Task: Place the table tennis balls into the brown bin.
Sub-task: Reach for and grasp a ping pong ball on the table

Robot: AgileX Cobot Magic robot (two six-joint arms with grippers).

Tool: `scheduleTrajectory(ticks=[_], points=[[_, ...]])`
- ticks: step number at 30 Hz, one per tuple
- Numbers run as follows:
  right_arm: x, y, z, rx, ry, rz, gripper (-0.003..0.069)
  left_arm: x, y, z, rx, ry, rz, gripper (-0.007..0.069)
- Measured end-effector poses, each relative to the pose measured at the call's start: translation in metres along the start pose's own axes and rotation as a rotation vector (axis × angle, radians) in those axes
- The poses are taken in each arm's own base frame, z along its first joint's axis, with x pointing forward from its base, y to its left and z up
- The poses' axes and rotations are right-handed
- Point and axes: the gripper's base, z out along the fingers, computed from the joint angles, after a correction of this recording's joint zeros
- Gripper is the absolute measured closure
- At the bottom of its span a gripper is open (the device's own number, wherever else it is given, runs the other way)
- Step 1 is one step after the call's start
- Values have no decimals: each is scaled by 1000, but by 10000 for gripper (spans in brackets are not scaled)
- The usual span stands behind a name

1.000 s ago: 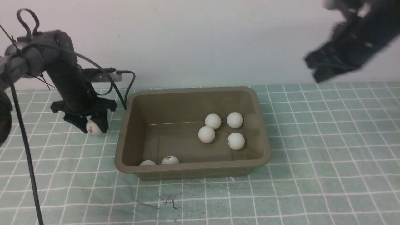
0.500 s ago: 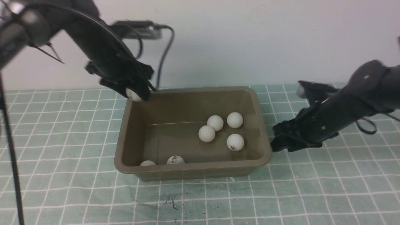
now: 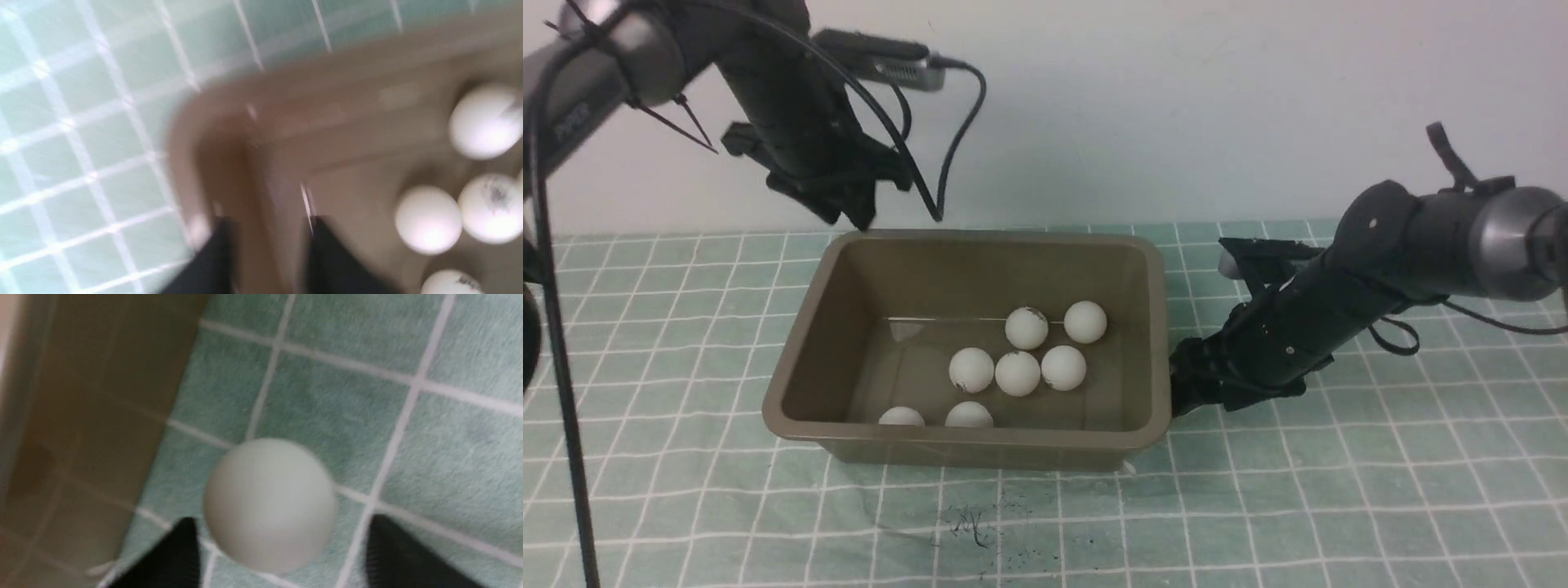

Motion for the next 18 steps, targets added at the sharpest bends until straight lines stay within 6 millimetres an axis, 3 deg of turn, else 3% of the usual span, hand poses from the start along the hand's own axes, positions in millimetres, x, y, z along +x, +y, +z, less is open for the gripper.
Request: scheduleTrajectory(ticks=[1,3,4,5,6,8,9,10,13,16,18], points=[[0,0,0,3,2,-4,302,-1,2,-11,-4,-26,-7,566],[-1,-2,-2,16,6,-18,484,0,12,-34,-17,-73,-31,608],[-2,-2,-3,16,7,-19,503,1,15,-42,-22,-88,-39,612],[-7,-4,-15,19,5,-25,606,4,25,-59,-36,-118,-65,624],[-11,-3,-24,14,6,-27,630,6,32,-69,-46,-136,-81,627],[-19,0,-57,3,-23,-28,659,18,56,-85,-76,-145,-150,629],[-20,-1,-58,2,-21,-28,661,18,56,-85,-76,-145,-150,629],[-24,5,-81,-1,-55,-46,668,27,69,-89,-89,-135,-189,629],[-30,21,-119,-2,-137,-107,670,49,90,-87,-92,-79,-264,629],[-36,23,-124,14,-207,-117,662,60,99,-82,-78,-45,-295,629],[-45,17,-113,38,-260,-107,622,64,100,-77,-65,-27,-308,629]])
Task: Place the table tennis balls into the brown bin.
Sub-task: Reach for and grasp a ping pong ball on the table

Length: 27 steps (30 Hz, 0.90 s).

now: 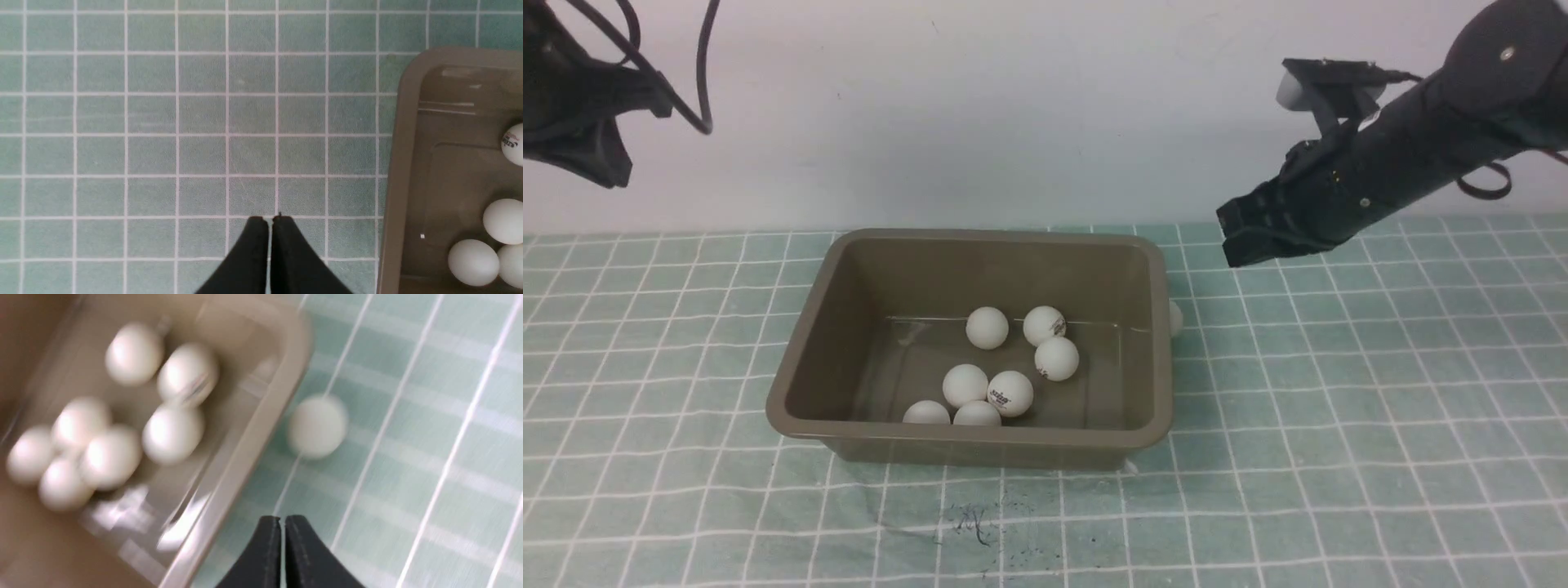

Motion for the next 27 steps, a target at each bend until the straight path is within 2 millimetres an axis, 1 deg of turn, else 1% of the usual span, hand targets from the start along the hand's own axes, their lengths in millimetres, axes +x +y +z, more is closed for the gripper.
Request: scheduleTrajectory(ticks=[2,3,4,6,8,9,11,13,15,19,21,25,27], points=[[-2,-7,17,12,-3,9,566,2,0,4,9,15,-4,629],[-2,-12,32,16,16,14,519,3,0,5,13,17,-2,629],[-2,-13,34,16,19,15,511,3,-1,4,15,16,-2,629],[-6,-21,60,13,49,27,386,3,-2,4,27,14,-3,629],[-7,-26,77,4,70,38,315,3,-2,3,27,13,-3,629],[-11,-27,84,-3,68,41,264,3,-2,3,27,13,-3,629],[-17,-30,97,-13,60,47,190,3,-2,3,25,12,-2,629],[-21,-33,104,-15,54,48,155,3,-2,3,25,12,-2,629],[-29,-35,116,-28,38,54,104,3,-2,3,24,12,-2,629],[-39,-37,130,-60,18,70,83,3,-2,3,23,12,-2,629],[-41,-38,136,-72,20,74,81,3,-2,3,23,12,-2,629],[-41,-41,148,-80,26,77,80,3,-2,3,23,13,4,629],[-38,-44,157,-80,39,81,80,3,-2,3,23,13,6,629]])
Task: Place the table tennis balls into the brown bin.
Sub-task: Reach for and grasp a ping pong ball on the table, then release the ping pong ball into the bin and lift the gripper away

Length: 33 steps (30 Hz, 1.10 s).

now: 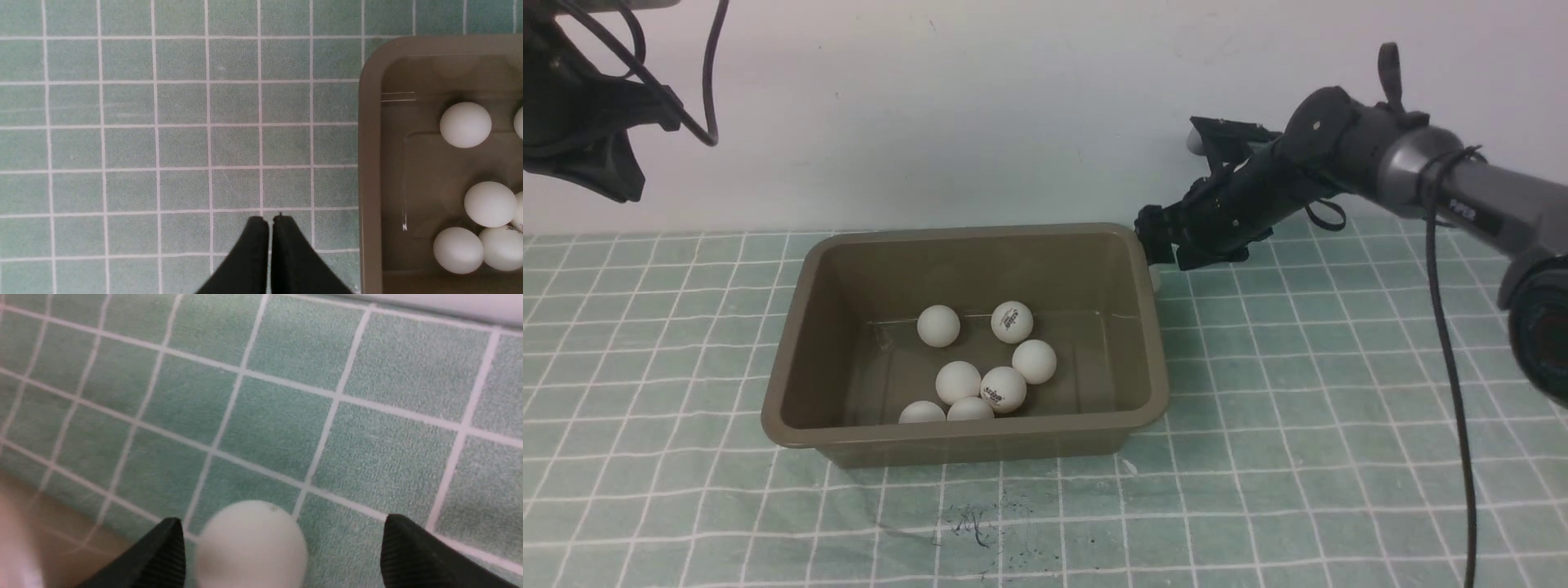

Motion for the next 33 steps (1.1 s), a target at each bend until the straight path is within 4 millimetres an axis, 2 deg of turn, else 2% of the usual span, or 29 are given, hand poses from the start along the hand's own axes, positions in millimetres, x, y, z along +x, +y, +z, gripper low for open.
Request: scheduleTrajectory(ticks=[5,9,10,12,14,18,21,23,24,25,27,29,30,33], points=[[2,0,10,20,-5,-23,99,0,0,0,0,0,0,629],[3,8,16,27,-15,-46,179,0,0,0,1,0,0,629],[3,10,17,31,-14,-51,239,0,0,0,1,0,0,629],[3,11,17,49,-4,-48,309,0,0,0,2,0,-1,629],[2,11,12,77,24,-55,298,0,0,0,2,0,-1,629],[-5,8,-16,146,114,-79,298,0,0,-2,2,-5,0,629],[-24,13,-68,160,111,-34,298,1,-2,-11,3,-25,2,629],[-38,26,-101,124,41,19,298,3,-4,-22,9,-50,2,629],[-44,39,-119,81,-3,52,298,5,-5,-29,14,-68,3,629],[-46,46,-127,56,-21,63,298,5,-6,-34,16,-78,3,629],[-49,75,-141,-22,-51,52,298,9,-8,-44,19,-99,5,629],[-45,104,-136,-73,-38,-2,298,17,-9,-50,20,-99,5,629],[-40,120,-127,-86,-13,-46,298,24,-9,-48,22,-78,2,629],[-26,145,-100,-76,57,-141,298,41,-8,-31,25,3,-9,629]])
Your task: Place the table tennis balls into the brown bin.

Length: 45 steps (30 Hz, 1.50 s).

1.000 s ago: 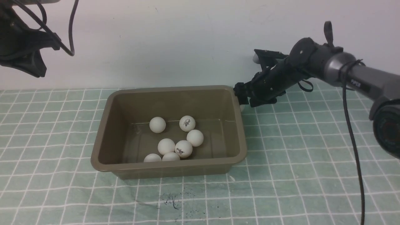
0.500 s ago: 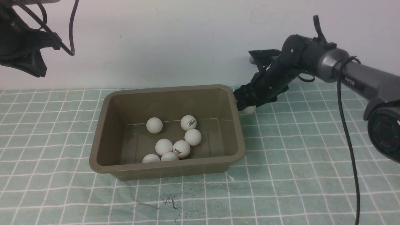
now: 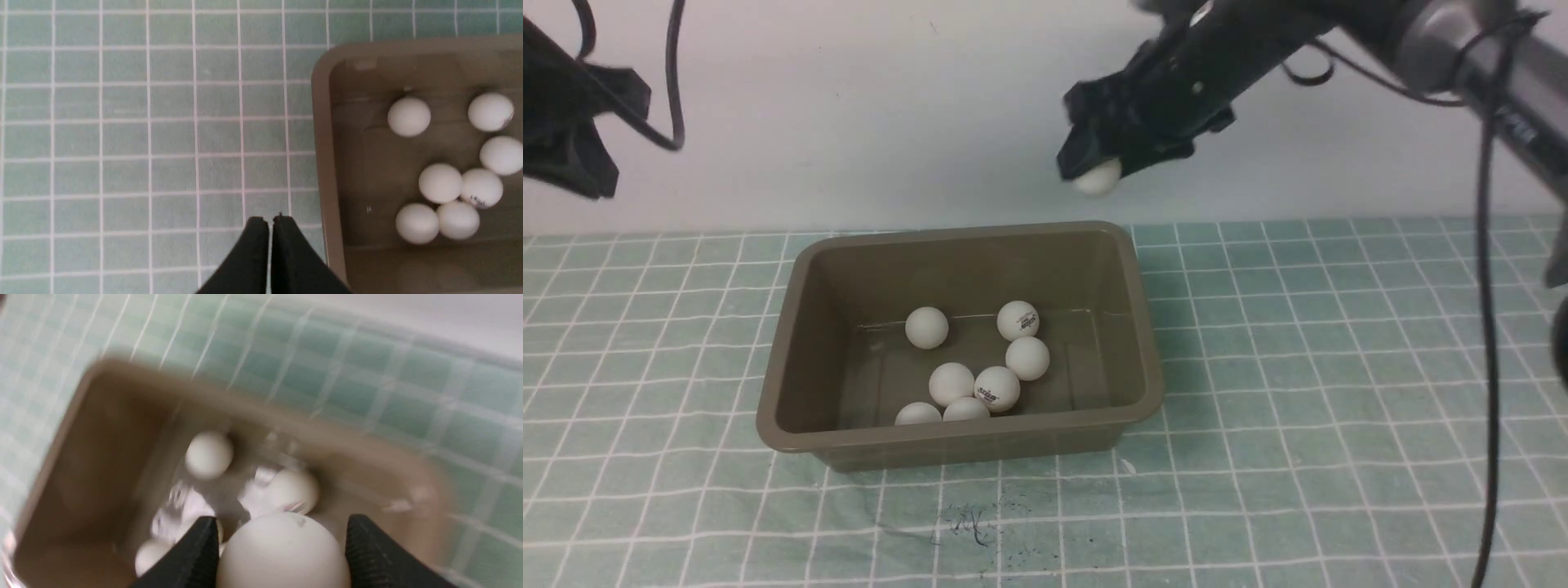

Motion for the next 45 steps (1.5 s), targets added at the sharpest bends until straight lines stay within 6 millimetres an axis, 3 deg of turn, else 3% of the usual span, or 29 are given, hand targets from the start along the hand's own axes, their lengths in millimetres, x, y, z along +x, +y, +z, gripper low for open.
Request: scheduleTrajectory(ticks=[2,3,5,6,9,13,17,19,21,24,25,26,27,30,33,34,37,41,45], points=[[5,8,15,20,37,-36,288,8,1,12,5,38,-1,629],[10,12,26,47,67,-55,262,16,2,32,24,49,0,629],[12,13,30,68,80,-65,219,21,3,48,41,49,-2,629],[11,13,27,80,74,-72,186,27,3,66,61,50,-15,629],[5,15,6,116,32,-93,159,31,5,94,71,48,-38,629],[-4,32,-52,138,-79,-115,201,32,3,116,86,80,-40,629],[3,65,-144,141,-231,-156,354,33,-15,138,113,119,15,629],[20,80,-199,163,-308,-179,461,36,-29,150,132,146,49,629],[33,87,-229,184,-352,-190,506,36,-35,153,140,149,65,629],[73,94,-280,251,-413,-171,611,35,-52,158,152,114,105,629],[111,94,-310,301,-446,-138,652,32,-56,157,158,95,112,629],[115,94,-312,299,-449,-134,654,31,-56,156,158,93,112,629],[150,93,-332,326,-510,-110,665,26,-58,152,160,78,119,629],[206,84,-336,326,-617,-106,672,14,-58,130,159,62,144,629],[257,68,-311,299,-717,-118,672,6,-59,92,148,35,179,629],[260,69,-314,296,-731,-119,672,6,-58,89,148,37,181,629],[303,51,-281,274,-882,-161,672,11,-61,36,152,-60,204,629],[338,35,-245,203,-1082,-201,672,38,-64,-41,172,-253,222,629],[355,33,-237,136,-1195,-208,672,93,-61,-101,174,-479,231,629]])
